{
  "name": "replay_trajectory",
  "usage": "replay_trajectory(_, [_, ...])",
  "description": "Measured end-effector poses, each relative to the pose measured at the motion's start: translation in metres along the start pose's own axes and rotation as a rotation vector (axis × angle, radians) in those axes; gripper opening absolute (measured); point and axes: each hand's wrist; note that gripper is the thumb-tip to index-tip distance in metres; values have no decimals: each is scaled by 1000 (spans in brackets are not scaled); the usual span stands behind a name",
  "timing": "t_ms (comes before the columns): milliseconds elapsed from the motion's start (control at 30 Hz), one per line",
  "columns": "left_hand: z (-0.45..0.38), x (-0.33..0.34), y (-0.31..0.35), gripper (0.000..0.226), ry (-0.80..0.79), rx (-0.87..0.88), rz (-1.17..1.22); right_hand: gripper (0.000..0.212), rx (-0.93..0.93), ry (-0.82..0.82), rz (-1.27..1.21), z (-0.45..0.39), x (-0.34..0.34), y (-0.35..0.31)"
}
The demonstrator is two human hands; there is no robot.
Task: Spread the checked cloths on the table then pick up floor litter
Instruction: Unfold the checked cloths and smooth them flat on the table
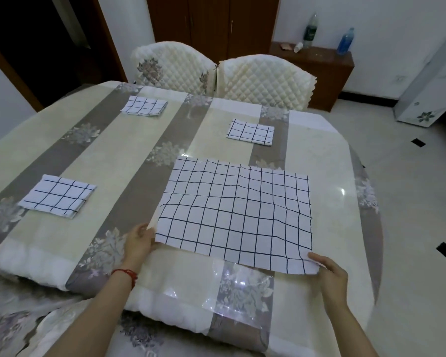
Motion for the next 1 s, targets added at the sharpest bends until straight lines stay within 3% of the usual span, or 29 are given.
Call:
replay_trajectory(67, [-1, 5, -3, 31, 40, -36, -26, 35, 32, 79, -113, 0, 1, -5])
replay_trajectory(167, [1, 14, -8, 34, 127, 82, -375, 26, 74, 178, -141, -1, 5, -11])
replay_trajectory(300, [9, 42, -9, 34, 57, 509, -844, 35, 51, 295, 444, -5, 18, -9])
replay_trajectory(400, [5, 67, -3, 43, -53, 549, -1016, 41, -104, 121, 726, -15, 38, -14])
replay_trajectory(533, [-7, 85, -3, 86, -215, 536, -1179, 58, -262, -197, 1031, -39, 66, -15])
replay_trajectory(600, [-12, 85, -15, 102, -284, 529, -1282, 79, -299, -290, 1160, -47, 72, -6])
replay_trajectory(667, [-11, 80, -29, 97, -303, 526, -1302, 99, -301, -317, 1244, -47, 74, 10])
replay_trajectory(833, [-6, 64, -48, 69, -268, 581, -1328, 81, -278, -289, 1257, -30, 71, 27])
replay_trajectory(1000, [4, 51, -60, 62, -257, 593, -1285, 82, -288, -257, 1243, -11, 70, 37])
Point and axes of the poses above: each hand's wrist, its own z-axis away from the middle knuckle, its own x-axis out of the palm, y = z × x, and after that the axes turned 8 degrees about -y, right-handed
